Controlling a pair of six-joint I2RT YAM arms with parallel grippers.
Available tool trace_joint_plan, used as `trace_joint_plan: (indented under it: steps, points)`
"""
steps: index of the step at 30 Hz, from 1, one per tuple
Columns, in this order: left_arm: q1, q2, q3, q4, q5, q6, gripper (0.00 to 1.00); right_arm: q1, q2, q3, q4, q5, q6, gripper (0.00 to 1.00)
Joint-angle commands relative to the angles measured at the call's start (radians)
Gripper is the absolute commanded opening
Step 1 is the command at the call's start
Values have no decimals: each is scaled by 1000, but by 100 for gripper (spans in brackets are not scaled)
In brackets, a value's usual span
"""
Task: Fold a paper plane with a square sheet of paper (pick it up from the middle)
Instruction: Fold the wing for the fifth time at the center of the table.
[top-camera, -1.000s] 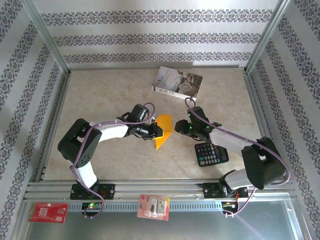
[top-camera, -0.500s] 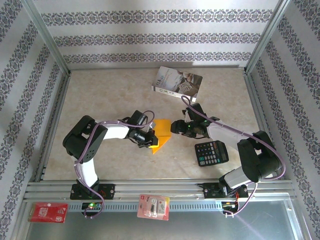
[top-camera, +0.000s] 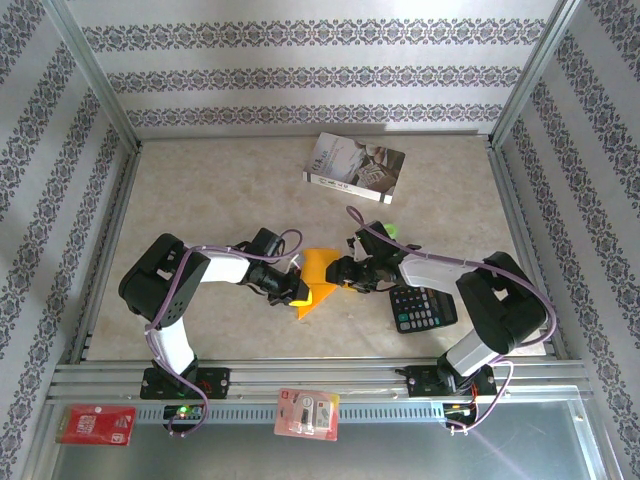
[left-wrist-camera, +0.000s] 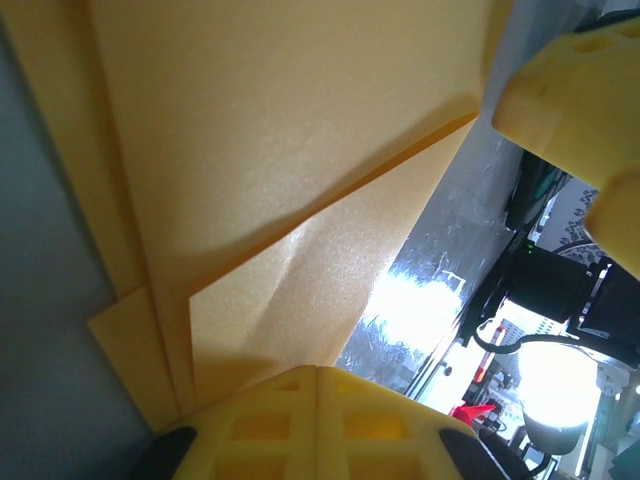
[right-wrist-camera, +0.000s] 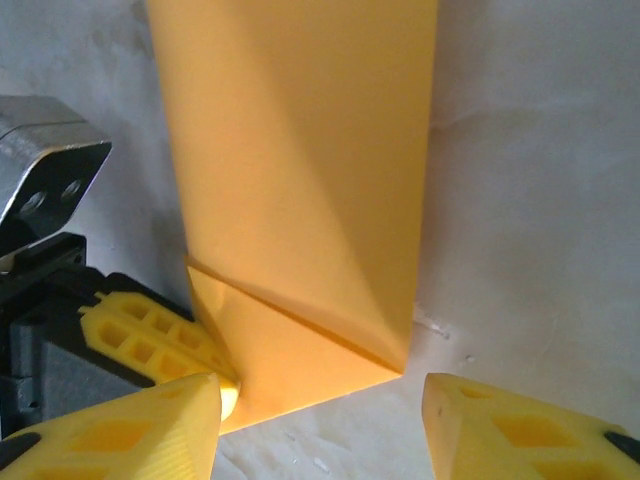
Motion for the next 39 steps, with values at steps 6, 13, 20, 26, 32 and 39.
trace_joint_plan:
  steps: [6,13,20,26,32,39]
  points:
    - [14,1,-38,-3,-9,13,0,27,42,-13,62,7,31,54]
    - [14,4,-41,2,-9,14,0,28,43,-30,118,-12,60,52]
    - [14,-1,-46,6,-10,12,0,7,34,-74,210,-30,86,47]
    - [13,-2,-51,7,-13,12,0,-1,29,-93,242,-40,91,39]
    - [14,-1,-46,-1,-13,14,0,-8,8,-111,246,-35,90,32]
    - [14,-3,-48,-2,-12,14,0,-13,6,-116,251,-21,81,27]
